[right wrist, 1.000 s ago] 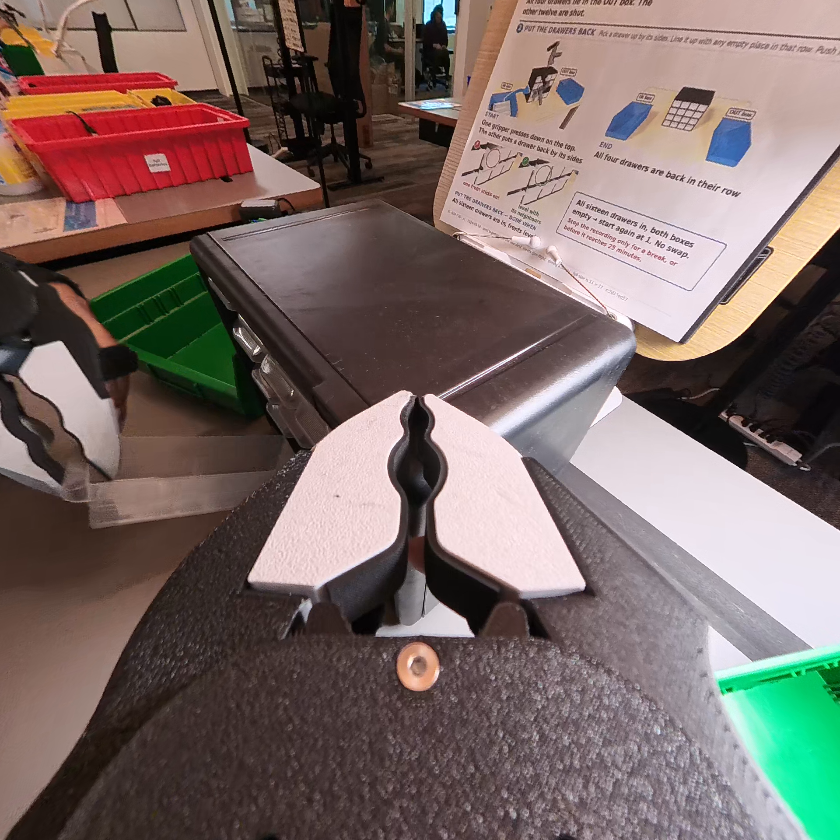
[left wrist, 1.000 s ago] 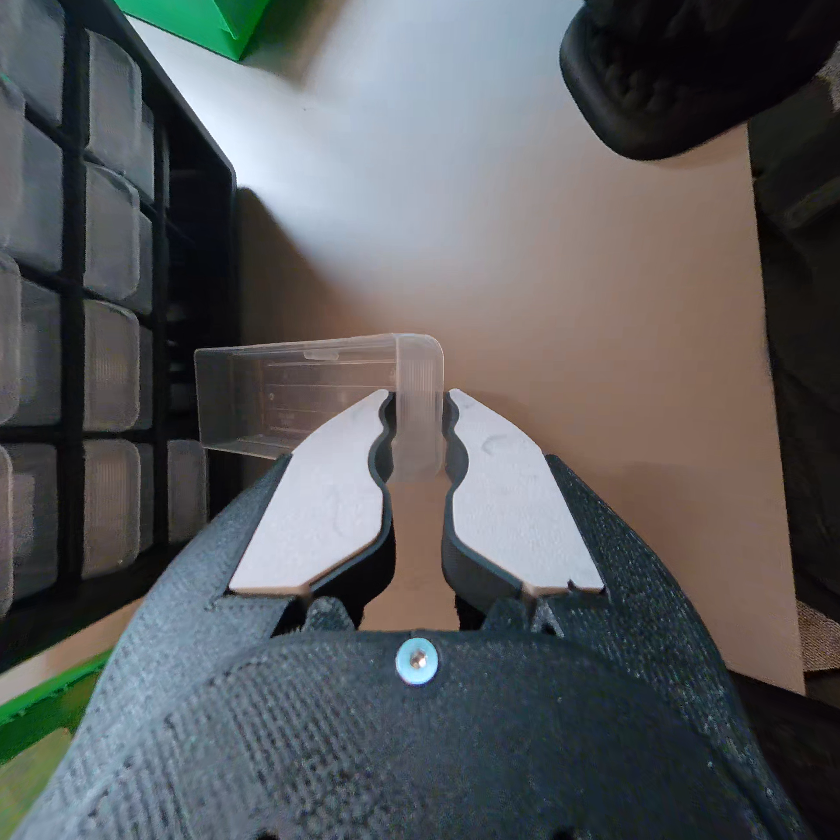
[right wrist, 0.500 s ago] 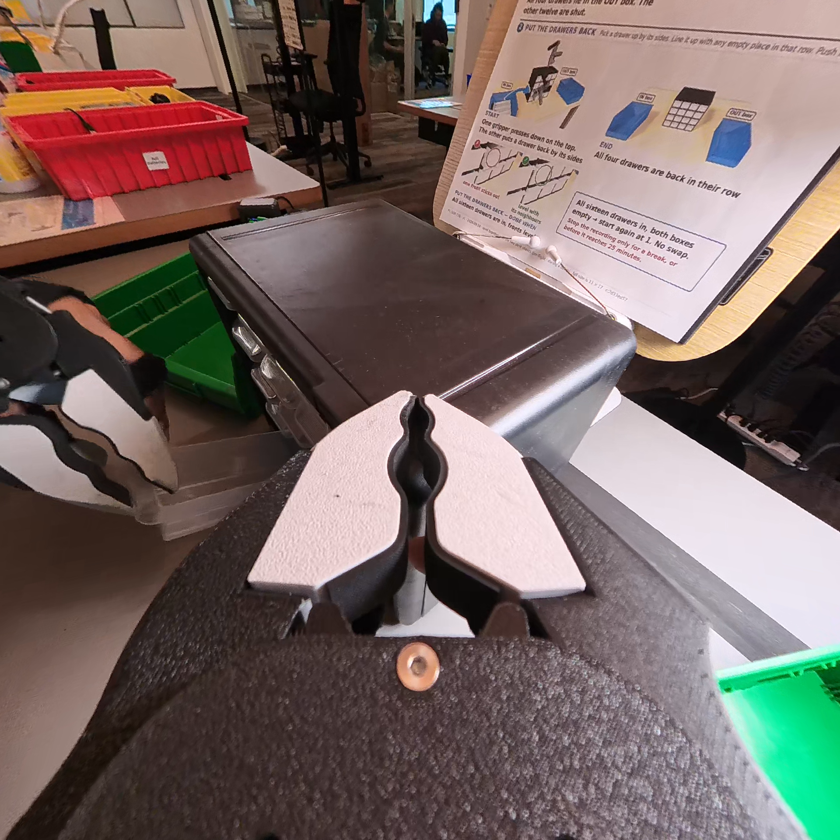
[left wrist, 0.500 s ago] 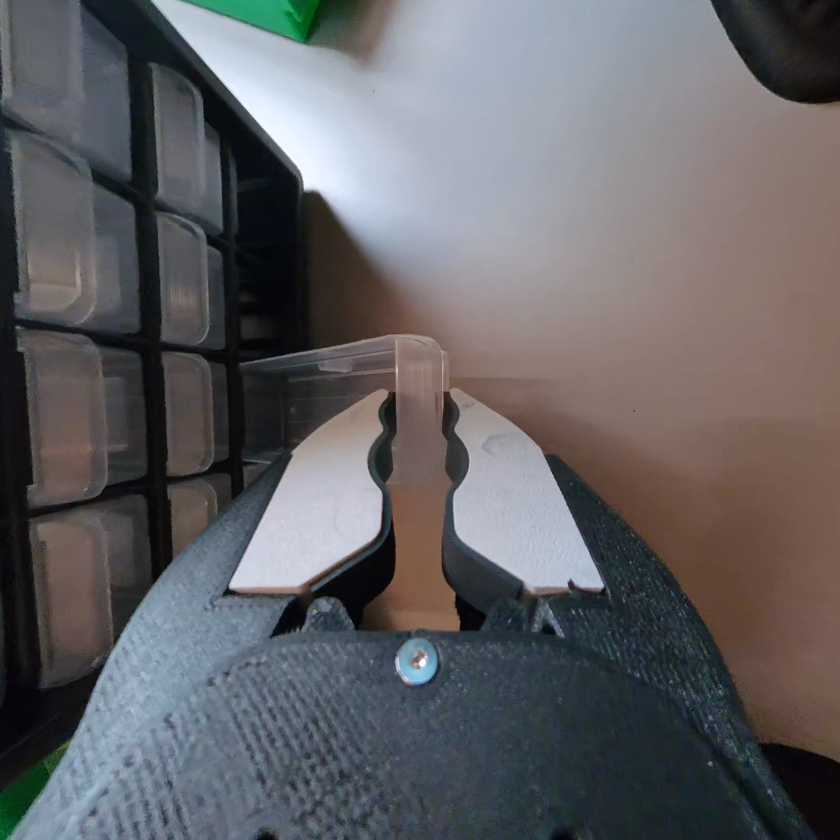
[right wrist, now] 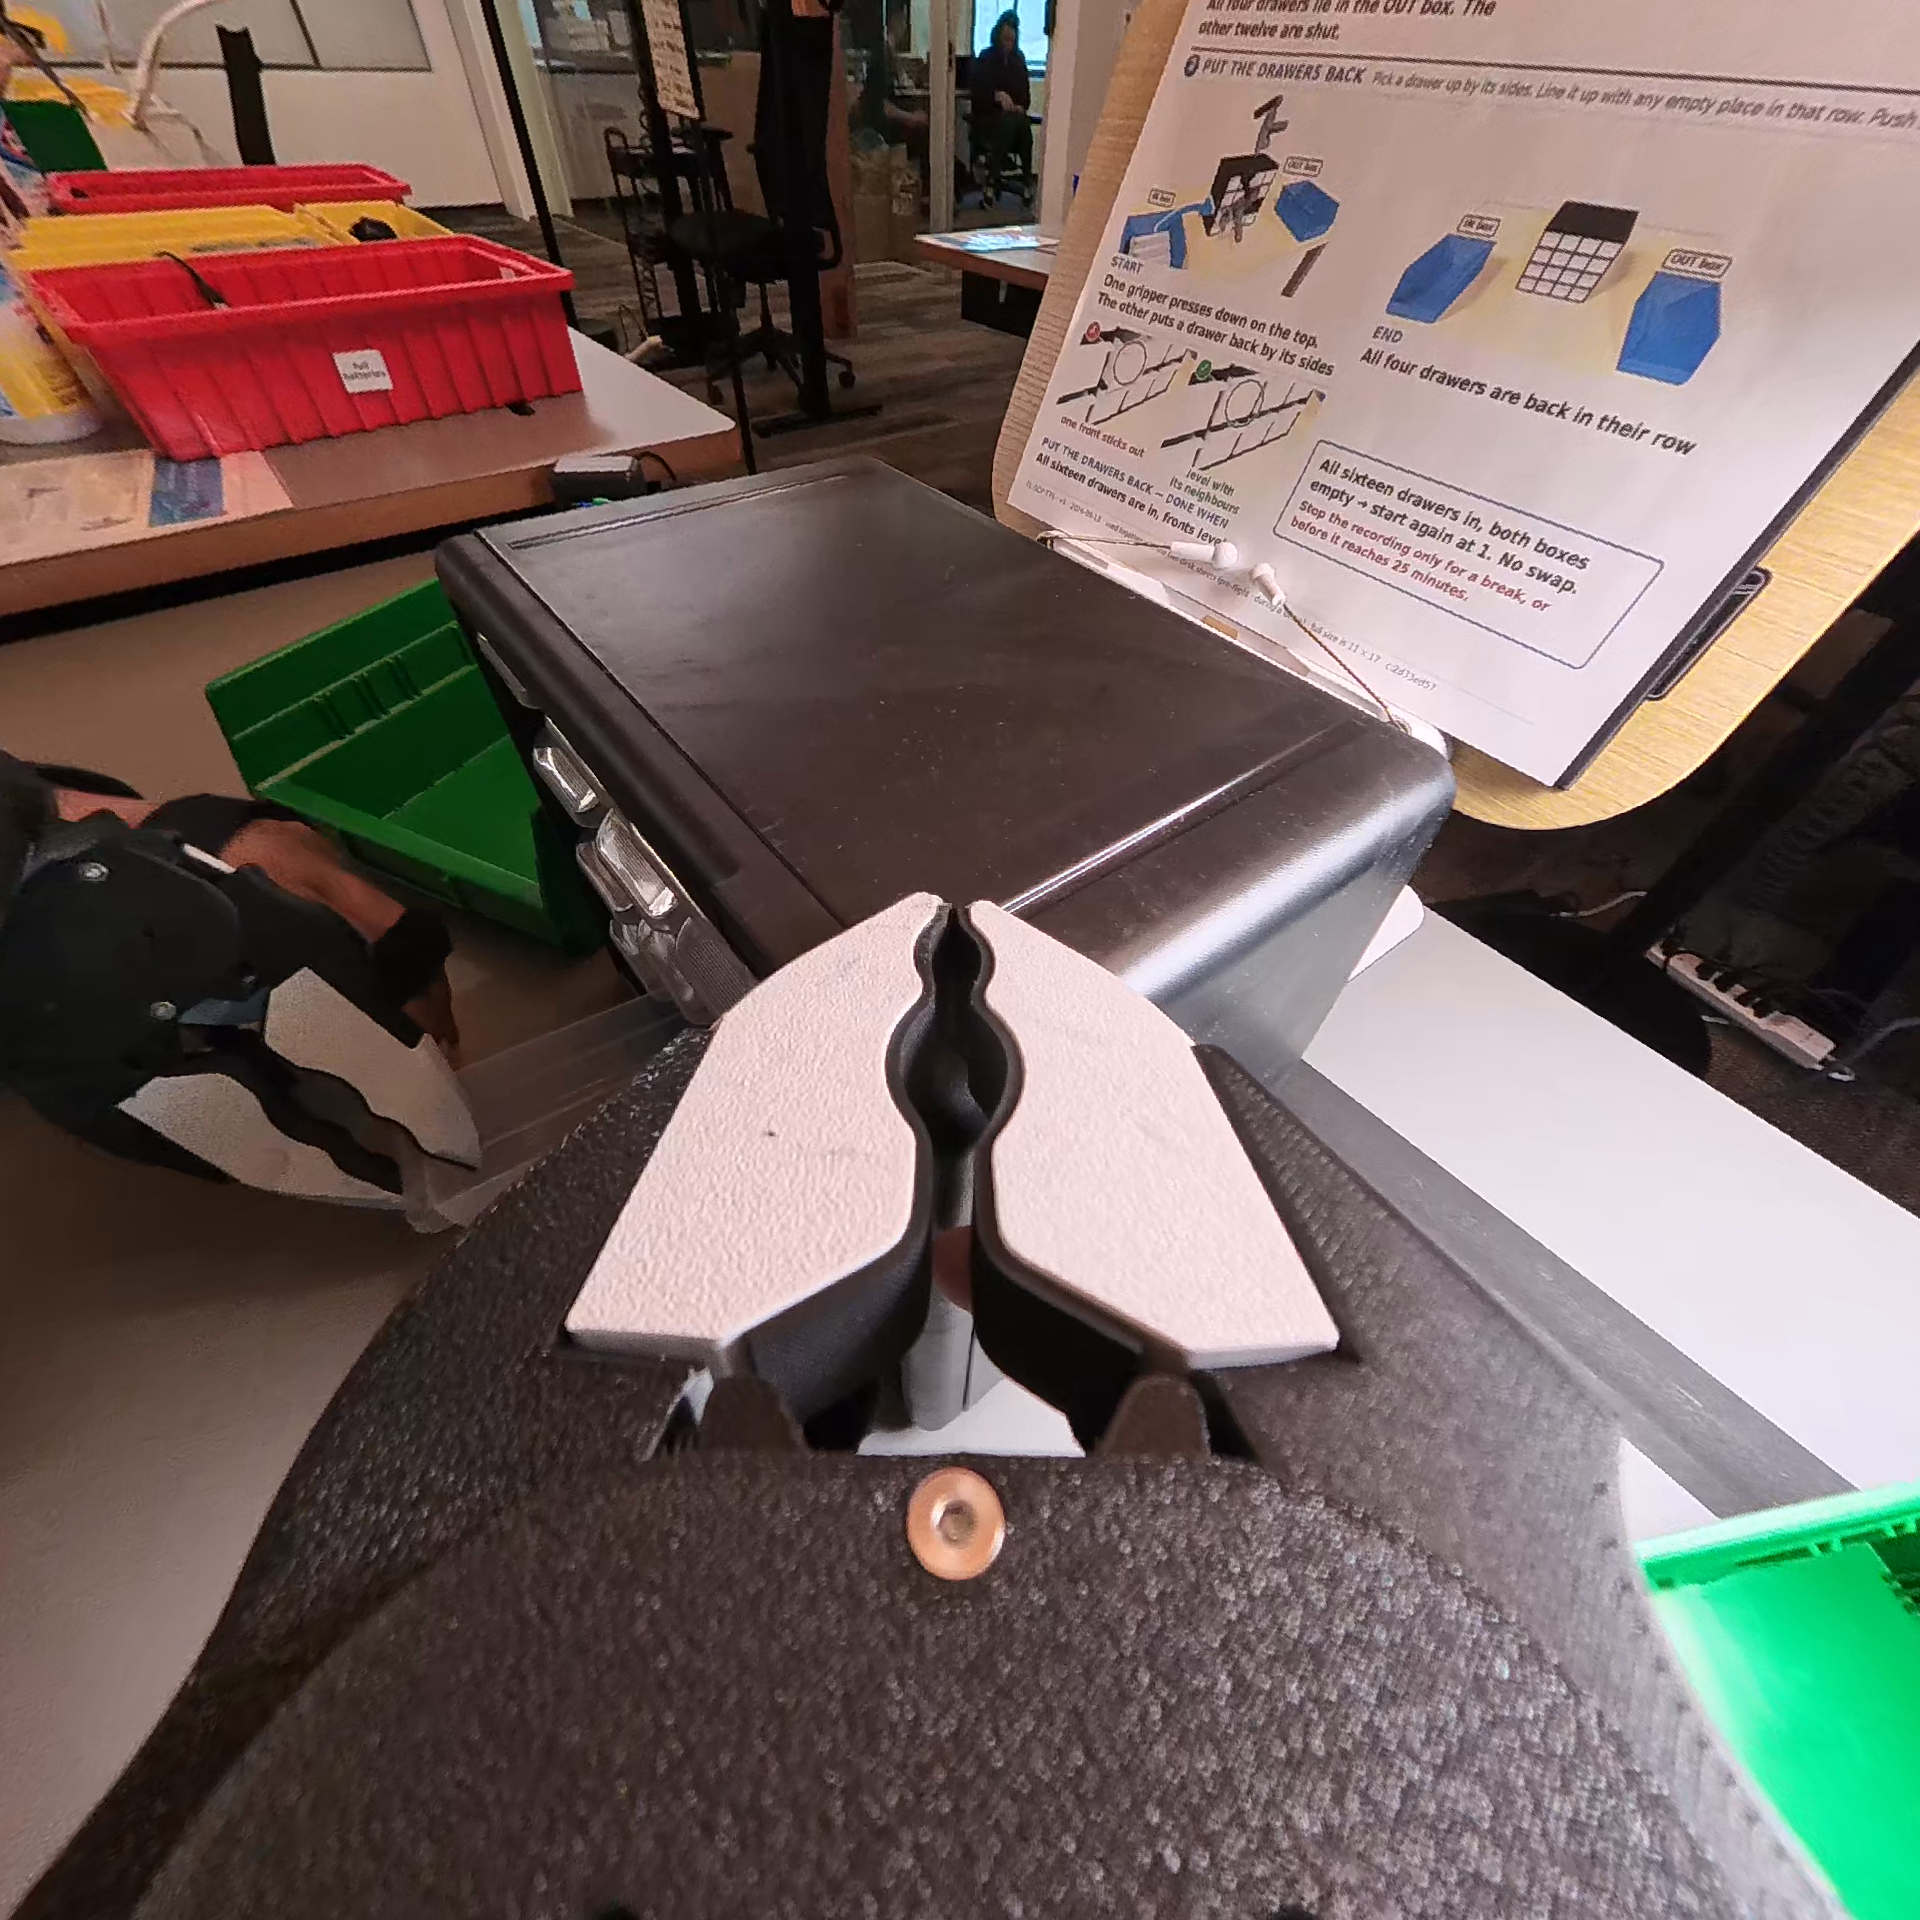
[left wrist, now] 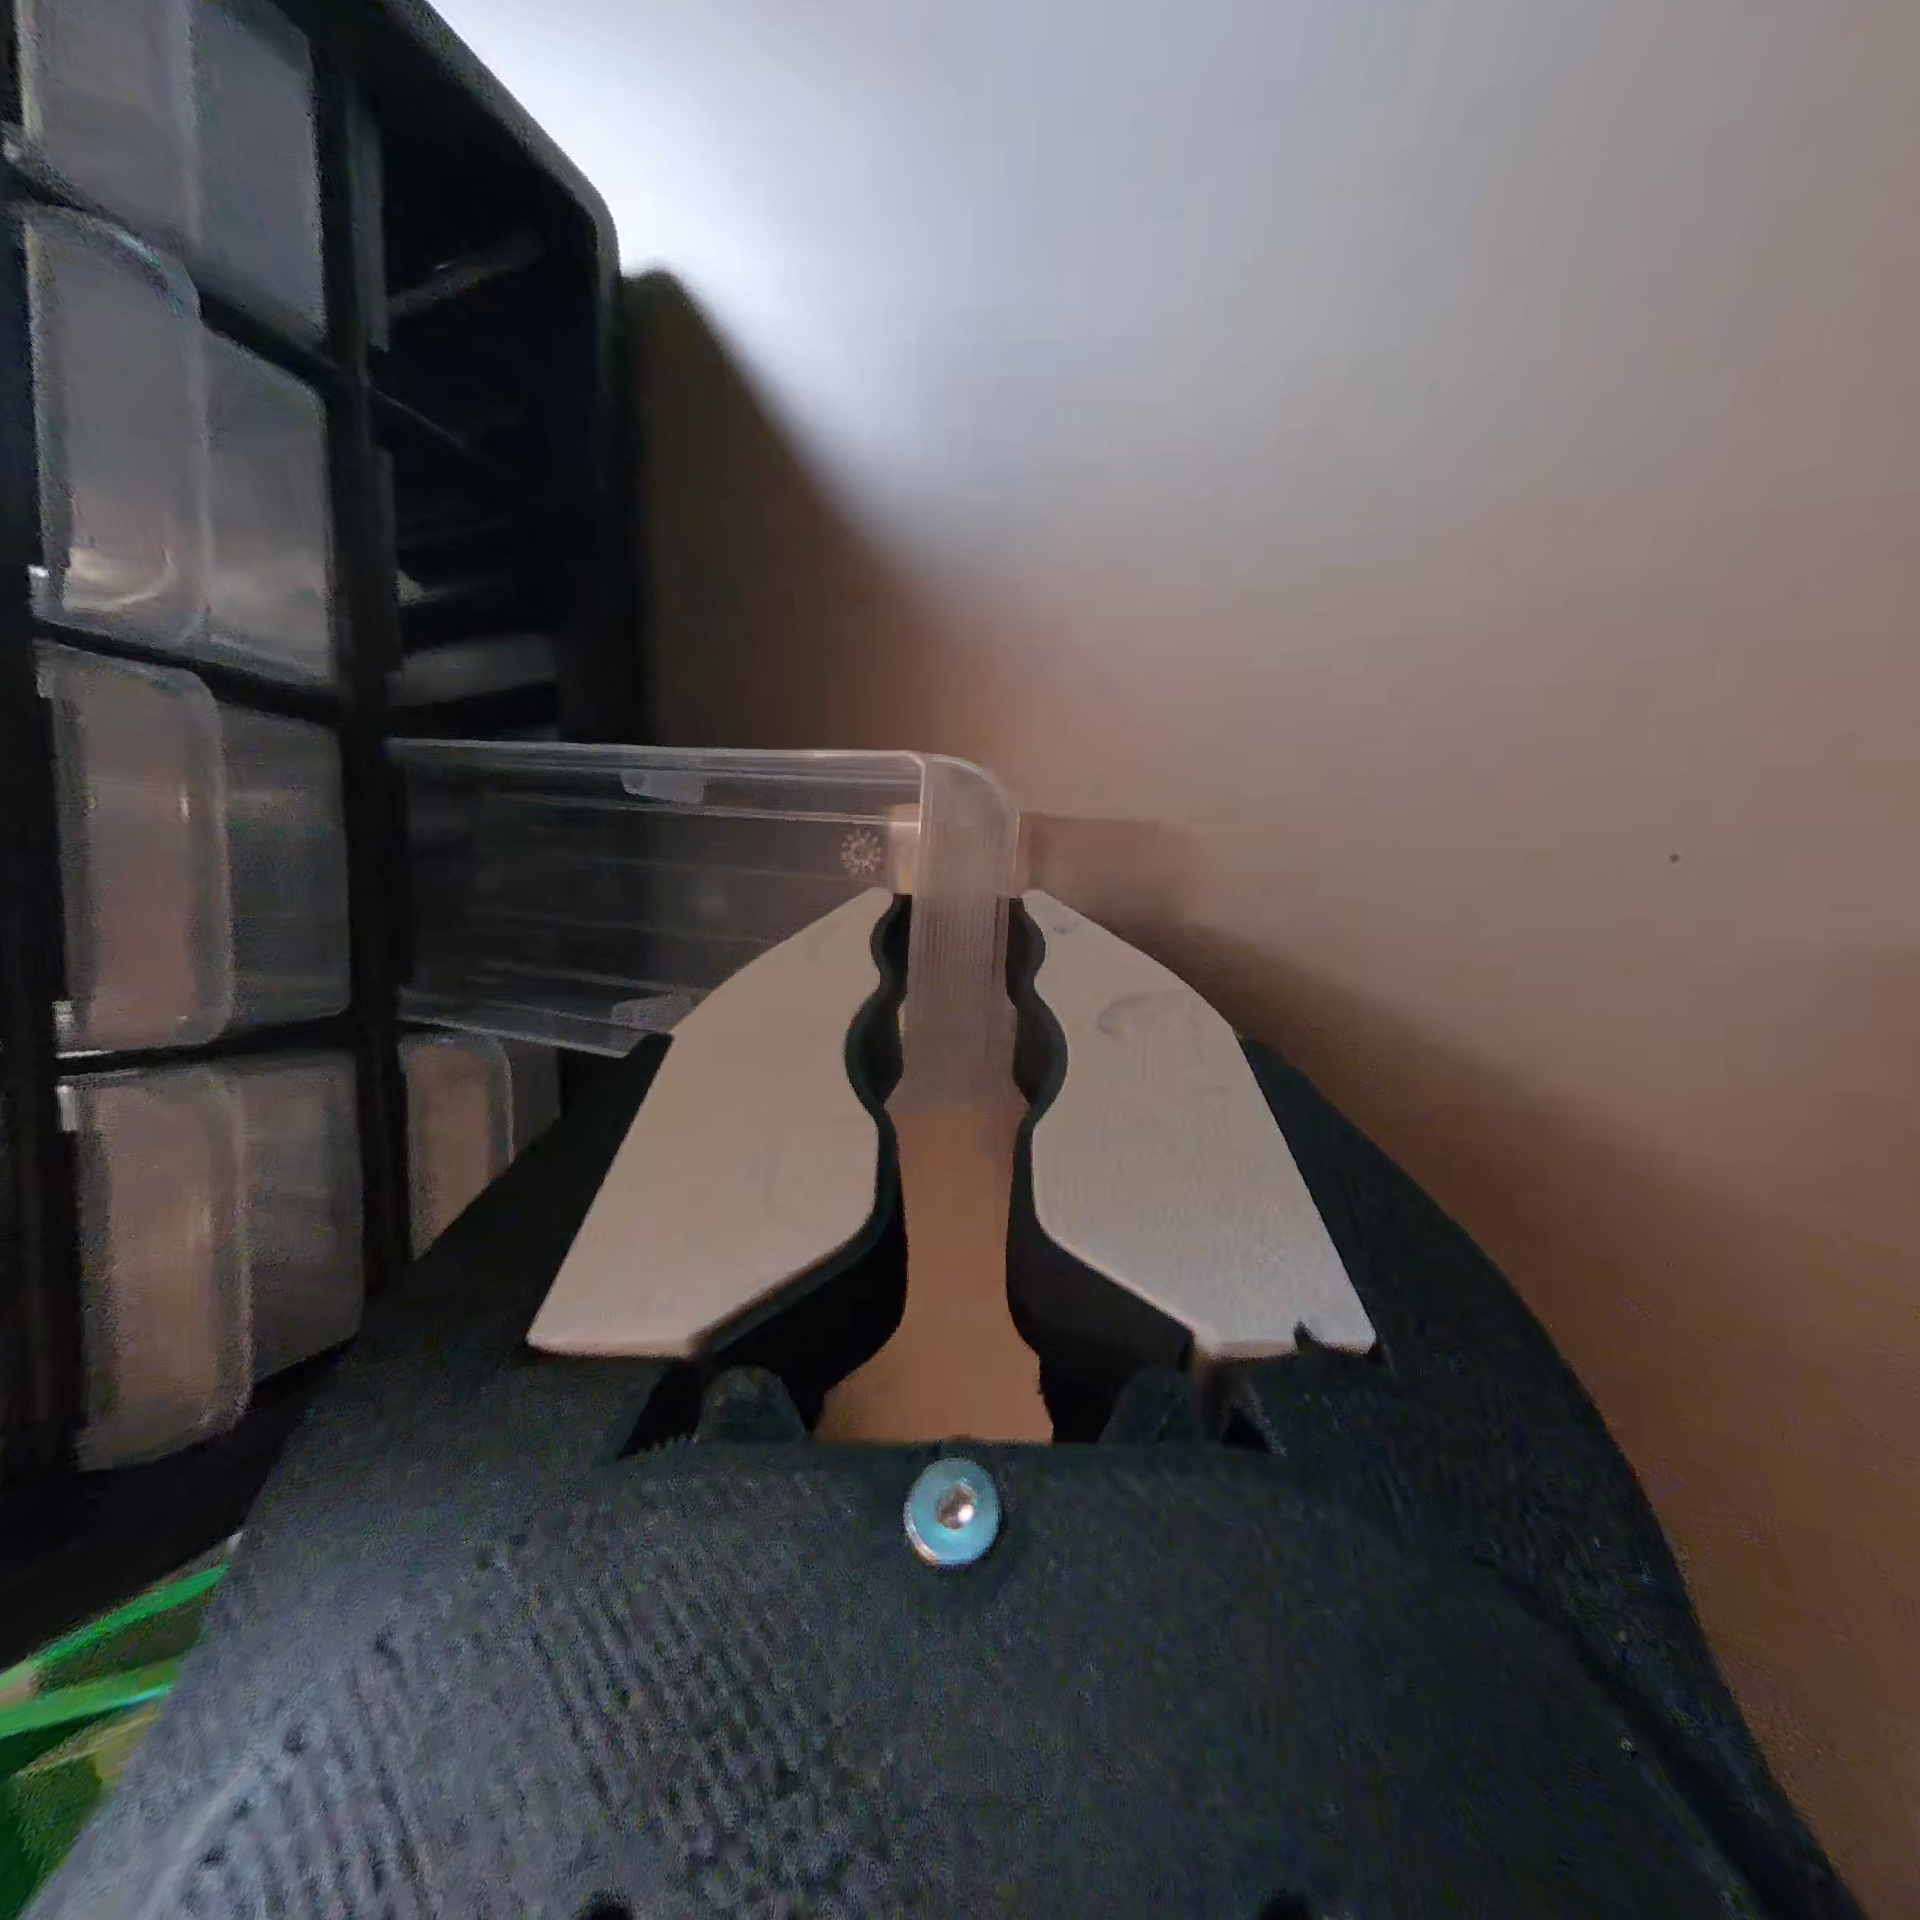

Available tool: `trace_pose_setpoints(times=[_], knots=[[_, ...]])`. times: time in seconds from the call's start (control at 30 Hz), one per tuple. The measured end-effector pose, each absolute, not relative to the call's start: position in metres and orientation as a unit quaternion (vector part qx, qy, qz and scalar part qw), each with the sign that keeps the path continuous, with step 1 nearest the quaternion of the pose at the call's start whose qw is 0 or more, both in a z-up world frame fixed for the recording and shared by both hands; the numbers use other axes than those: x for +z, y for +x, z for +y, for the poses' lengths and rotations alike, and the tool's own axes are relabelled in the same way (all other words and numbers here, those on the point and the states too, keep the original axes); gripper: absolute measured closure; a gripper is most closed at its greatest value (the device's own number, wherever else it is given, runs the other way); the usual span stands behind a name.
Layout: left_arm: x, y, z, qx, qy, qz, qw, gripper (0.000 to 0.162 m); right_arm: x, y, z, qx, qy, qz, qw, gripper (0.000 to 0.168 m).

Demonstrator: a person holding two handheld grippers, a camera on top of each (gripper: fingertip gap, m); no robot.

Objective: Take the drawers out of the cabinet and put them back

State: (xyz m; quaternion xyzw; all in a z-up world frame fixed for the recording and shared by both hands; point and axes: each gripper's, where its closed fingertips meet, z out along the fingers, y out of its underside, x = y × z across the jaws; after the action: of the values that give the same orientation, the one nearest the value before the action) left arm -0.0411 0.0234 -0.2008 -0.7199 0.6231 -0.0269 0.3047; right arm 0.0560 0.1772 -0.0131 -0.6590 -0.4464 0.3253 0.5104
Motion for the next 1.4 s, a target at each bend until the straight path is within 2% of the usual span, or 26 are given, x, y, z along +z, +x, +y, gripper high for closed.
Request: trace_pose_setpoints(times=[0.1, 0.37, 0.47, 0.6, 0.73, 0.8, 0.87, 0.97, 1.07, 1.27, 1.4], knots=[[-0.201, -0.038, 0.039, -0.020, -0.726, 0.601, 0.333, 0.144, -0.013, 0.056, 0.177, 0.321, -0.659, -0.448, 0.512, 0.168], [-0.193, -0.063, 0.108, 0.123, -0.744, 0.506, 0.419, 0.135, -0.013, 0.056, 0.177, 0.317, -0.659, -0.449, 0.514, 0.168], [-0.183, -0.062, 0.097, 0.090, -0.746, 0.480, 0.453, 0.135, -0.013, 0.056, 0.177, 0.319, -0.658, -0.449, 0.514, 0.168], [-0.181, -0.065, 0.078, 0.033, -0.755, 0.461, 0.464, 0.142, -0.013, 0.056, 0.177, 0.327, -0.656, -0.449, 0.510, 0.168], [-0.194, -0.064, 0.093, 0.059, -0.762, 0.442, 0.469, 0.147, -0.013, 0.056, 0.177, 0.330, -0.656, -0.449, 0.509, 0.168], [-0.200, -0.064, 0.105, 0.089, -0.766, 0.435, 0.465, 0.148, -0.013, 0.056, 0.177, 0.325, -0.656, -0.449, 0.512, 0.168], [-0.205, -0.063, 0.113, 0.103, -0.768, 0.435, 0.458, 0.161, -0.013, 0.056, 0.177, 0.322, -0.657, -0.448, 0.514, 0.168], [-0.209, -0.059, 0.105, 0.098, -0.769, 0.460, 0.433, 0.149, -0.013, 0.056, 0.177, 0.327, -0.656, -0.447, 0.513, 0.168], [-0.196, -0.067, 0.074, 0.042, -0.765, 0.500, 0.403, 0.148, -0.013, 0.056, 0.177, 0.328, -0.655, -0.447, 0.513, 0.168], [-0.129, -0.201, 0.074, 0.106, -0.790, 0.488, 0.355, 0.145, -0.013, 0.056, 0.177, 0.339, -0.653, -0.448, 0.508, 0.168], [-0.120, -0.303, 0.091, 0.179, -0.810, 0.484, 0.280, 0.140, -0.013, 0.056, 0.177, 0.334, -0.654, -0.448, 0.510, 0.168]])
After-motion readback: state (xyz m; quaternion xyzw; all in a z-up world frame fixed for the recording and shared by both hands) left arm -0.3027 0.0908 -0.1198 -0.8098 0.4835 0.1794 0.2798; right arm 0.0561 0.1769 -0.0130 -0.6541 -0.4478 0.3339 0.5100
